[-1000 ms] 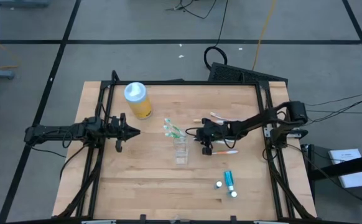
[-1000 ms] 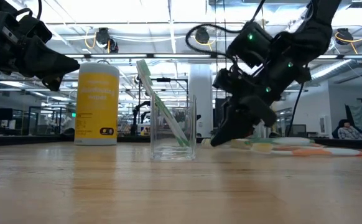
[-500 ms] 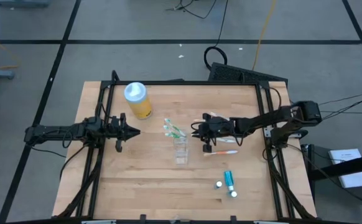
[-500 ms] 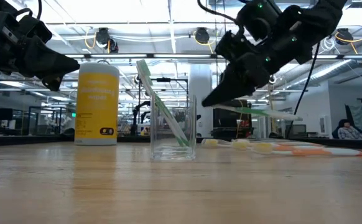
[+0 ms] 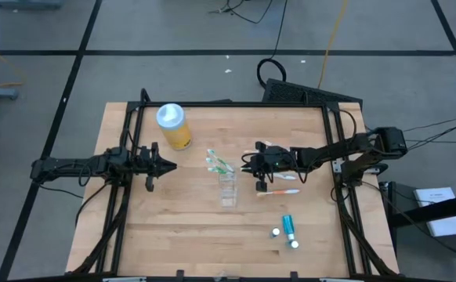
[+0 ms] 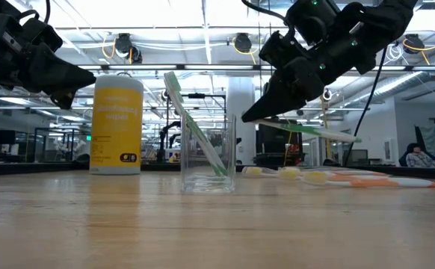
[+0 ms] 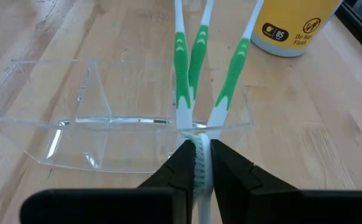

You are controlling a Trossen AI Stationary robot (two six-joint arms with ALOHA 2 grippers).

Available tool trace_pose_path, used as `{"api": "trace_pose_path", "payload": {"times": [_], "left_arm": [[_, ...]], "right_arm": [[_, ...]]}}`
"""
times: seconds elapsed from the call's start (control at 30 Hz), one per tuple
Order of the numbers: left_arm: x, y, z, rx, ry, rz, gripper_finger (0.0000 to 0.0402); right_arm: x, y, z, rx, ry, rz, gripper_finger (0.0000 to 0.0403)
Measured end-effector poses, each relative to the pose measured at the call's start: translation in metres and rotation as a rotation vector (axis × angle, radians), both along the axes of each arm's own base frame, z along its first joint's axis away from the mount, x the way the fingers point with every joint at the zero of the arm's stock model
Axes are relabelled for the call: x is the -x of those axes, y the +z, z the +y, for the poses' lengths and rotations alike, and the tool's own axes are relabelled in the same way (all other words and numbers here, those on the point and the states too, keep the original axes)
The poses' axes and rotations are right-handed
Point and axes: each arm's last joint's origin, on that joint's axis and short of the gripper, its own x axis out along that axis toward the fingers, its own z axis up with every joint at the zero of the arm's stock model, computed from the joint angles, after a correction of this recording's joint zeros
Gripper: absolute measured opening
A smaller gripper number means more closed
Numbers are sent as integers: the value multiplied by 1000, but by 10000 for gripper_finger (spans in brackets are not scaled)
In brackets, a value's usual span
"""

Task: Pick & Place toothbrushing station
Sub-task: Put the green toothbrush into the transparent organizer

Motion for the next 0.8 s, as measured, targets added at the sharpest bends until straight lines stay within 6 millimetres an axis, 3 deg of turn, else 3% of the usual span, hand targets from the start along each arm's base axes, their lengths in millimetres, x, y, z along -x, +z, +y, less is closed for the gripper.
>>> {"api": "trace_pose_path", "payload": {"times": [0.8], "left_arm": [[0,0,0,0,0,0,49]], "right_arm": [[5,-7,0,-8,-4,93,29]]}}
